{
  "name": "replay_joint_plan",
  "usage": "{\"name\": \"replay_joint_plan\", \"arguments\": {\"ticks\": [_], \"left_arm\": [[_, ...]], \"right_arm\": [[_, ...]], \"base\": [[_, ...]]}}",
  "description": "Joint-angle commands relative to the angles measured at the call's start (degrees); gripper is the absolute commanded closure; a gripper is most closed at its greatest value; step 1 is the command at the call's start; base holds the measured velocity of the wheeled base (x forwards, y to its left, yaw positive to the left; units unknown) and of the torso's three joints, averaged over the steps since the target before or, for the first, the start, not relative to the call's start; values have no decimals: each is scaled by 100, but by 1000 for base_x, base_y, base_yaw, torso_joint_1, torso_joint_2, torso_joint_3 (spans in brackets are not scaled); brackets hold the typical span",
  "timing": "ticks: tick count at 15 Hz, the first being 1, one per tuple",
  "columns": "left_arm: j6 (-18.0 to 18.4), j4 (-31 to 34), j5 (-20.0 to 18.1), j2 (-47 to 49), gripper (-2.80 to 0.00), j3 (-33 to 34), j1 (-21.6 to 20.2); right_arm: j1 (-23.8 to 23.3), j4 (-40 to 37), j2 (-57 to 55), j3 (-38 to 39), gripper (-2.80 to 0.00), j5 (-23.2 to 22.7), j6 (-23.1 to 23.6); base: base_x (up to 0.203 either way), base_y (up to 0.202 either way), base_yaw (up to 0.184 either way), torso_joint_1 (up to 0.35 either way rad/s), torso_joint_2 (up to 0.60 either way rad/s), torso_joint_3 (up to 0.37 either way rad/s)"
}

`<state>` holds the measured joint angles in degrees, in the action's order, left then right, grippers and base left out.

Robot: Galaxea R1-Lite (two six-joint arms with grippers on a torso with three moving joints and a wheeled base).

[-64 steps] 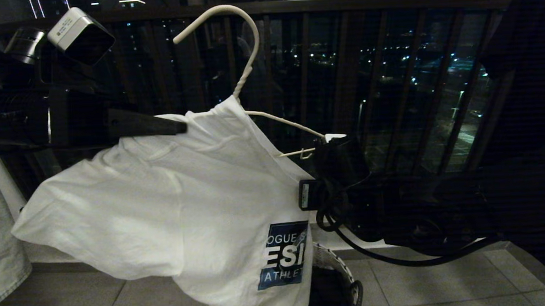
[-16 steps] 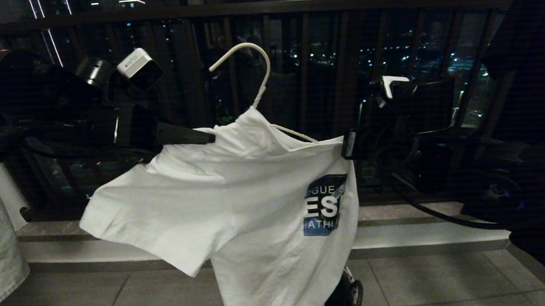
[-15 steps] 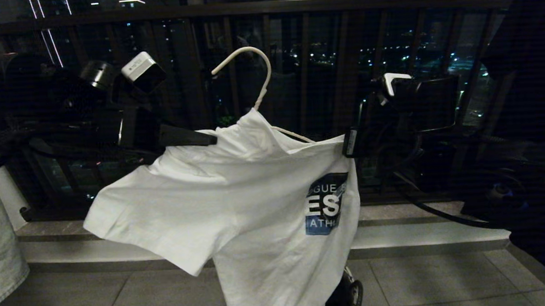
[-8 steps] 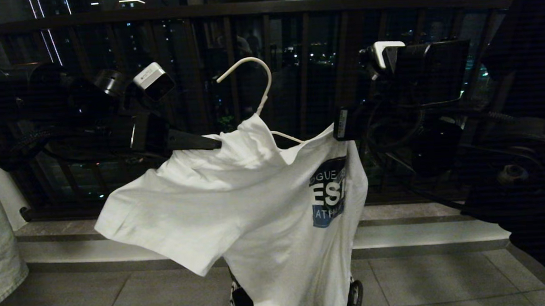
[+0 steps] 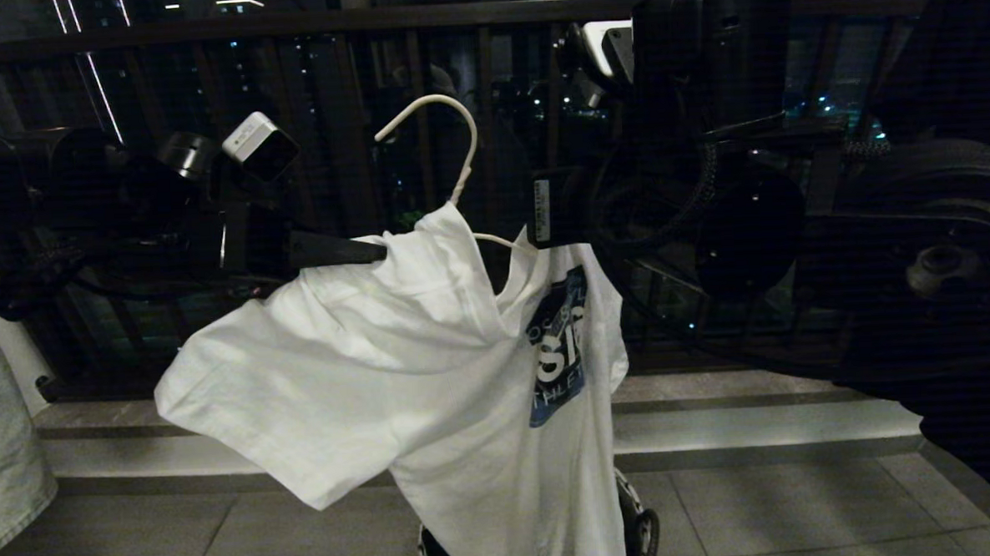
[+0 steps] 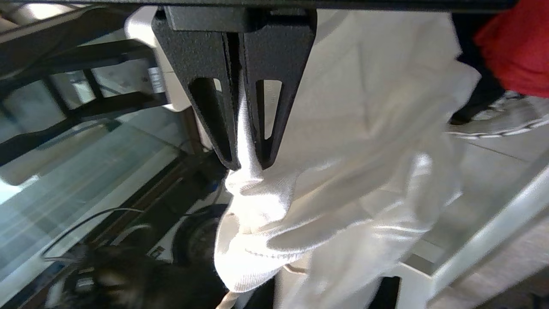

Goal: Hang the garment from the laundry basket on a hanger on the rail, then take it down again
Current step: Hang the clothes on the clothes rack

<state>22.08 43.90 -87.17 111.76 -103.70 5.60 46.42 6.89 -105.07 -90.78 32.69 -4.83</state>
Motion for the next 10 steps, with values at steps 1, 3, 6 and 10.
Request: {"name": "replay_joint_plan", "arguments": {"ticks": [1,3,6,10], "left_arm": [[16,-312,-49,49,0,267,-32],[16,-745,-49,134,0,496,-32],[16,-998,-49,324,0,546,-39],[16,-1371,-49,575,0,614,-76]], "right_arm": [[134,-412,-254,-629,0,222,33],[168,-999,-417,-1124,0,445,46],[208,-1412,-582,-1418,0,667,53],[224,-2228,-802,-1820,0,674,57]], "base": [[0,0,0,0,0,0],[0,0,0,0,0,0],[0,0,0,0,0,0],[0,0,0,0,0,0]]}}
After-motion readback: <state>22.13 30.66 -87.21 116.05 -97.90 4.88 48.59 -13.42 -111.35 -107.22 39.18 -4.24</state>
